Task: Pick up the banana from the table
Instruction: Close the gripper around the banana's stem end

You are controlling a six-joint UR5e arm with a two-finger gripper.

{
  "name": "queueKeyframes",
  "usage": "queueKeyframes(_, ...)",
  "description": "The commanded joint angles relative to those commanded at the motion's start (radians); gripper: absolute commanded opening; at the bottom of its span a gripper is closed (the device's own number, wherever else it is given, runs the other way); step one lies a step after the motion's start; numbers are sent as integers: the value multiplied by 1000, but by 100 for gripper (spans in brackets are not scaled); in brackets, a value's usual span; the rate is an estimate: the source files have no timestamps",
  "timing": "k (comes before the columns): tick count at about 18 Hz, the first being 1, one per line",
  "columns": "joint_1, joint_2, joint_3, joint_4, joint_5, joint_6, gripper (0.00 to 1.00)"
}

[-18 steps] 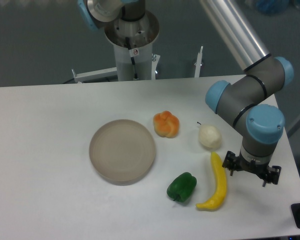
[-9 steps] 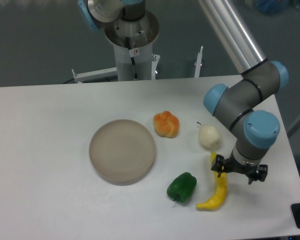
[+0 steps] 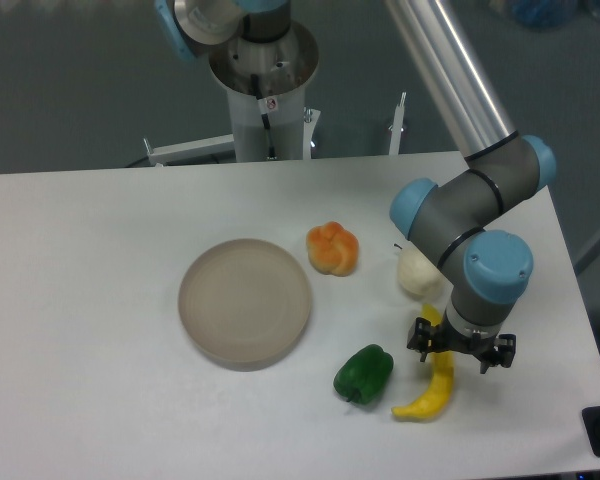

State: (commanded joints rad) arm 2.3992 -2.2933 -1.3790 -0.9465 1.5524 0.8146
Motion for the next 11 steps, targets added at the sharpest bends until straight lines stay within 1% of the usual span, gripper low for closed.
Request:
queueKeyframes(5, -2, -11, 1, 6, 0, 0, 100)
queueKeyframes(6, -2, -11, 1, 8, 0, 0, 94)
queueKeyframes(7, -2, -11, 1, 8, 0, 3, 72)
queueKeyframes(8, -2, -12, 3, 8, 0, 8, 62)
queueKeyframes(9, -2, -11, 5, 8, 0, 11, 54)
queueKeyframes(10, 0, -11, 6, 8, -2, 14, 48)
queueKeyframes(11, 0, -11, 6, 8, -2, 14, 44)
